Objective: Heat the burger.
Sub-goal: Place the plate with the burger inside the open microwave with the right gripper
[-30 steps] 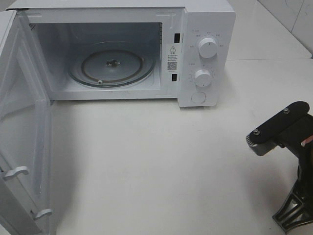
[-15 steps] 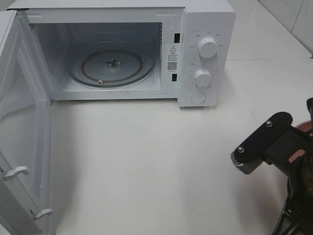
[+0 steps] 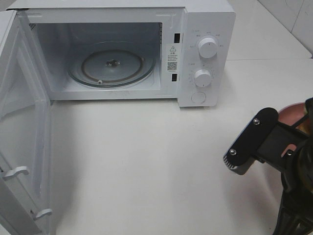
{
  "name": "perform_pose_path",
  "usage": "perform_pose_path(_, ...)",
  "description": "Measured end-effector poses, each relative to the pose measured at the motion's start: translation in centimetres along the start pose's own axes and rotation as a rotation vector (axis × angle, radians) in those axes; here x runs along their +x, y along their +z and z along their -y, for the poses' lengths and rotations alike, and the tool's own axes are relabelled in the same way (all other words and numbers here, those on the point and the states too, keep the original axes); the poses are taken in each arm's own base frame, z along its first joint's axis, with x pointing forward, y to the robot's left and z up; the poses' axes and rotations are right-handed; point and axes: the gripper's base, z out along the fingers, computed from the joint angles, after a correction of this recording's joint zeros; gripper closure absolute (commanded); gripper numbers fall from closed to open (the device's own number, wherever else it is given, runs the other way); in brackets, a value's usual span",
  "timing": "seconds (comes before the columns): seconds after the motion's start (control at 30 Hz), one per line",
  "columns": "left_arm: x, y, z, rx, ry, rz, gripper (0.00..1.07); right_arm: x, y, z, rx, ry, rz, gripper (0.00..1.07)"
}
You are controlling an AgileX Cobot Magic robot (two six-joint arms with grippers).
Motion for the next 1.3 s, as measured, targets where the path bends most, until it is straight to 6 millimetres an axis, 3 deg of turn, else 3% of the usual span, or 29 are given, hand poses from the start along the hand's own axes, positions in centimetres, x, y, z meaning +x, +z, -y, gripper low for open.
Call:
perform_pose_path(0.27,0.0,0.0,0.0,0.0,0.0,0.0,0.07,-1.0,-0.1,-0.2,-0.012,-0.167,0.108,1.07)
perform_pose_path(0.73,0.0,0.0,0.0,0.0,0.0,0.0,0.07,-1.9,-0.2,-0.2,0.004,-0.299,0.211,1.07)
perform_pose_path(1.3,0.0,0.0,0.0,0.0,0.0,0.0,0.07,-3.1,-0.6,-1.2,-0.012,-0.653,0.379,1.07)
